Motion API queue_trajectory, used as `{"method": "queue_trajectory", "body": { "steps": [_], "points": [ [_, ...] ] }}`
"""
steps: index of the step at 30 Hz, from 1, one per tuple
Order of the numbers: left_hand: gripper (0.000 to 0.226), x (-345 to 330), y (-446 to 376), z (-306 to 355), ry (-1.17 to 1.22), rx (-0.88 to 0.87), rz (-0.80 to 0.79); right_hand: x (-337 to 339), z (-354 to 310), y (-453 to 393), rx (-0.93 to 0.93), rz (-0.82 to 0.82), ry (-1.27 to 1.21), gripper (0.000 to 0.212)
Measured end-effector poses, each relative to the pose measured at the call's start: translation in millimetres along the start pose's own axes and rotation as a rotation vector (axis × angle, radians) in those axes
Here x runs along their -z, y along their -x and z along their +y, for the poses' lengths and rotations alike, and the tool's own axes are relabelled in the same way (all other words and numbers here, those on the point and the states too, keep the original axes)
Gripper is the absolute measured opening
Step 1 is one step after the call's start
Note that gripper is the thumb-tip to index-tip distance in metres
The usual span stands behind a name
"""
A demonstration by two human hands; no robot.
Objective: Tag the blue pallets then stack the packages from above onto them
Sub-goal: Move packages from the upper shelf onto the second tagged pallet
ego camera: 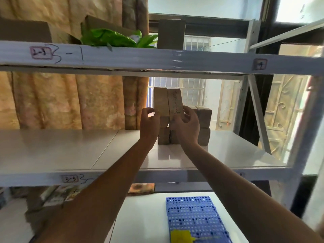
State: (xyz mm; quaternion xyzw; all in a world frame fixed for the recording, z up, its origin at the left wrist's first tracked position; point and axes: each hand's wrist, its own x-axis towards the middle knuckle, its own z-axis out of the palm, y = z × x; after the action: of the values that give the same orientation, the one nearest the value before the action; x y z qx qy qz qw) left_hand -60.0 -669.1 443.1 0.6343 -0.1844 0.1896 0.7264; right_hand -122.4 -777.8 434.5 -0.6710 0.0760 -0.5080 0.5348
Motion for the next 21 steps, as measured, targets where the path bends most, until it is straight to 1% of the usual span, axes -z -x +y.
{"method": "queue_trajectory", "body": {
  "steps": [3, 9, 14, 17, 19, 21],
  "points": [
    [0.025, 8.9, 19.9, 3.7, 0.030, -0.022, -0.024, 8.9, -6.0, 18.7, 0.010, 0.004, -0.010, 0.039],
    [0.030, 23.6, 65.7, 28.2, 0.090, 0.009, -0.044, 39.9, -32.6, 60.4, 0.024, -0.007, -0.008, 0.044],
    [0.035, 25.2, 117.2, 57.0, 0.129, -0.039, -0.058, 81.4, -57.2, 87.1, 0.026, -0.046, -0.002, 0.060],
    [0.045, 25.7, 165.0, 67.0, 0.129, -0.101, -0.032, 110.2, -63.9, 112.5, 0.019, -0.050, -0.015, 0.060],
    [0.042, 26.3, 201.0, 63.9, 0.085, -0.171, 0.015, 129.9, -60.8, 138.0, 0.007, -0.044, -0.038, 0.055],
    [0.037, 28.9, 241.3, 51.0, 0.049, -0.182, 0.048, 152.3, -53.2, 170.9, -0.001, -0.047, -0.050, 0.053]
  ]
}}
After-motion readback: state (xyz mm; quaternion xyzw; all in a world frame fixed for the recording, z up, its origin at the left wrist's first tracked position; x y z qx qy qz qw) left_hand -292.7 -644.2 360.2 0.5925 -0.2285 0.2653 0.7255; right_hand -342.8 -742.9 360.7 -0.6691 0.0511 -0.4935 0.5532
